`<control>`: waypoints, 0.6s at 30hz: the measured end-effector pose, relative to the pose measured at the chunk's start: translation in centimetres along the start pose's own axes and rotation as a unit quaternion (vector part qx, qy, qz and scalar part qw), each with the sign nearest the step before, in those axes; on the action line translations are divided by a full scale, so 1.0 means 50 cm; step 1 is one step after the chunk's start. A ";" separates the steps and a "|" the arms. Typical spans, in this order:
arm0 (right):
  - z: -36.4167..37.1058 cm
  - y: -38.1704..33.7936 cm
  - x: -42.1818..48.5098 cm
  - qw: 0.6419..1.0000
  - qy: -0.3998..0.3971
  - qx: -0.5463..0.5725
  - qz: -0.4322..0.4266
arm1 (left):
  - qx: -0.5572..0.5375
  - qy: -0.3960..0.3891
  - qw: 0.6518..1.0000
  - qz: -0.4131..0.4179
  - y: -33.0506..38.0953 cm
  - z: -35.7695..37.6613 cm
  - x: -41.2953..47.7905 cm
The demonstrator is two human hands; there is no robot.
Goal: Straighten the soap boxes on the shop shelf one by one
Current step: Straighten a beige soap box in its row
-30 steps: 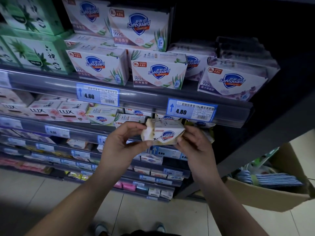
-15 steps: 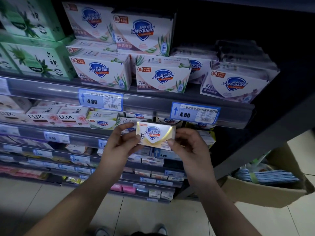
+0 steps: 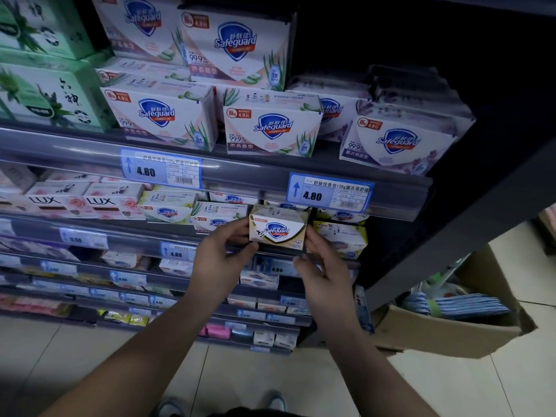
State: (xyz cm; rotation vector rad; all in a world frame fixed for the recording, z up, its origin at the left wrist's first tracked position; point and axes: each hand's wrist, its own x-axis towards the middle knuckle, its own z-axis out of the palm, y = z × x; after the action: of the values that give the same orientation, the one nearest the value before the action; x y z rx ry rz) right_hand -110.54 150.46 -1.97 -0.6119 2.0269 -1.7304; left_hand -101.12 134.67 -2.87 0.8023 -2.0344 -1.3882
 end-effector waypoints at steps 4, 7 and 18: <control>-0.006 0.003 0.001 0.997 -0.060 -0.040 0.027 | 0.005 -0.009 1.000 0.005 -0.017 -0.004 -0.011; 0.000 0.001 -0.007 0.996 -0.070 -0.062 0.012 | -0.010 -0.026 0.999 0.016 -0.011 -0.003 -0.022; 0.000 0.011 -0.013 0.979 -0.033 -0.199 -0.022 | 0.154 -0.023 0.980 0.123 0.002 0.013 -0.016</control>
State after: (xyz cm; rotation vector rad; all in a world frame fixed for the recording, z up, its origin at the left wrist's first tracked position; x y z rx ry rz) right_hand -110.03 150.90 -2.49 -0.8285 2.3457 -1.3087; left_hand -101.06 135.68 -3.08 0.6184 -2.3303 -0.9782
